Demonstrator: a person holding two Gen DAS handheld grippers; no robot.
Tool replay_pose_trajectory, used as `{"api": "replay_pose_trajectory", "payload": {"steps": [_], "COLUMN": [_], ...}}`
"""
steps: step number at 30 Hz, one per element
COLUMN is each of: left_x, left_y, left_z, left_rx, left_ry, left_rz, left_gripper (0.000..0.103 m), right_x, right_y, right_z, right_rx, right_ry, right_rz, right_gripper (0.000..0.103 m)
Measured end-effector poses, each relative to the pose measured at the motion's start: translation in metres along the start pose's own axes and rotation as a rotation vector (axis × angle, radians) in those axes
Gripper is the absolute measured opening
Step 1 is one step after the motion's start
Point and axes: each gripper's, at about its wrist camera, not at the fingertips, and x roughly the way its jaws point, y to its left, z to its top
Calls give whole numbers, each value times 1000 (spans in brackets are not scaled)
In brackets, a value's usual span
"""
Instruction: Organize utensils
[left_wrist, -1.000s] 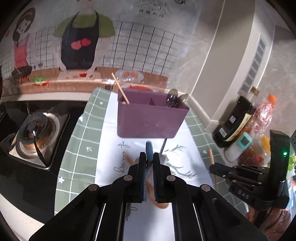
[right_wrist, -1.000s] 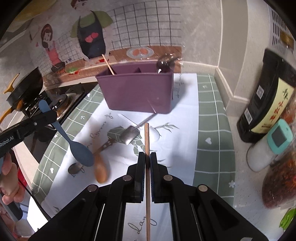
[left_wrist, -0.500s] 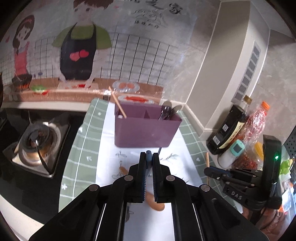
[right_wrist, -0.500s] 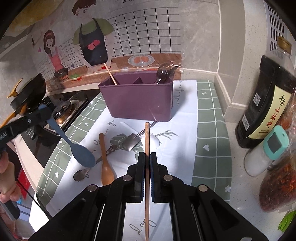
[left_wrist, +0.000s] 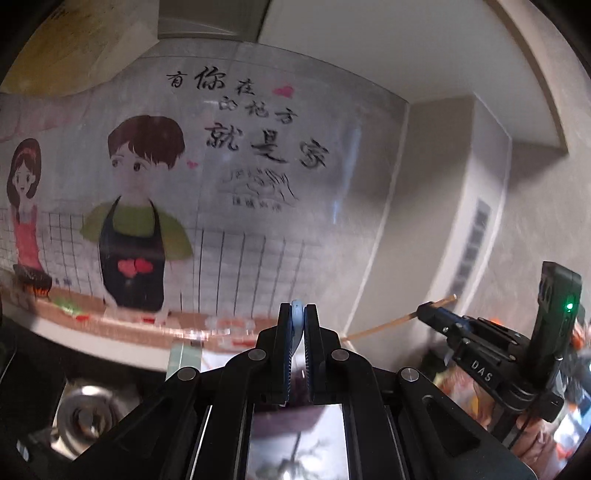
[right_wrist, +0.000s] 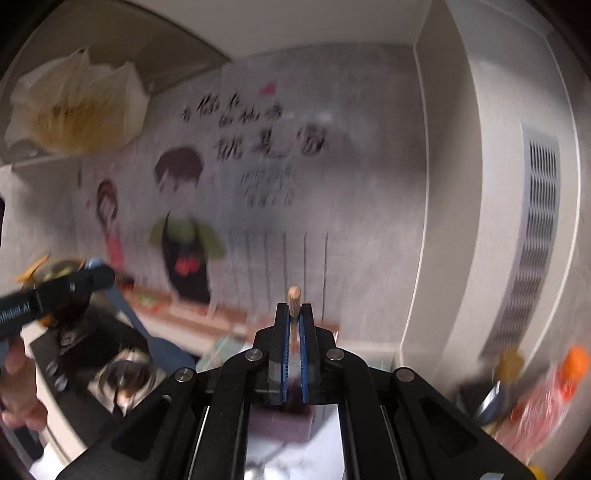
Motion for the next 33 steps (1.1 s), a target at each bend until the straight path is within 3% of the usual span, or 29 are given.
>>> {"api": "replay_pose_trajectory", "payload": {"steps": [6, 12, 26, 31, 33], "left_x": [61, 104, 145, 167, 171], "left_y": [42, 60, 71, 80, 85], "left_z": [0, -19, -42, -64, -74], "left_rx": [-81, -111, -124, -150, -168], "left_ry": [56, 102, 174, 272, 317], "left_rz": [-2, -8, -29, -20, -14], "left_gripper": [6, 6, 6, 8, 13], "right_x": [63, 89, 110, 149, 161], "right_y": [-5, -9, 0, -7, -10], "right_z": [0, -21, -23, -51, -65], "right_rx": [37, 53, 28, 75, 95], "right_ry": [95, 171, 139, 268, 331], "right_rz": [-1, 3, -43, -3, 20], "right_gripper": [4, 4, 4, 5, 10]}}
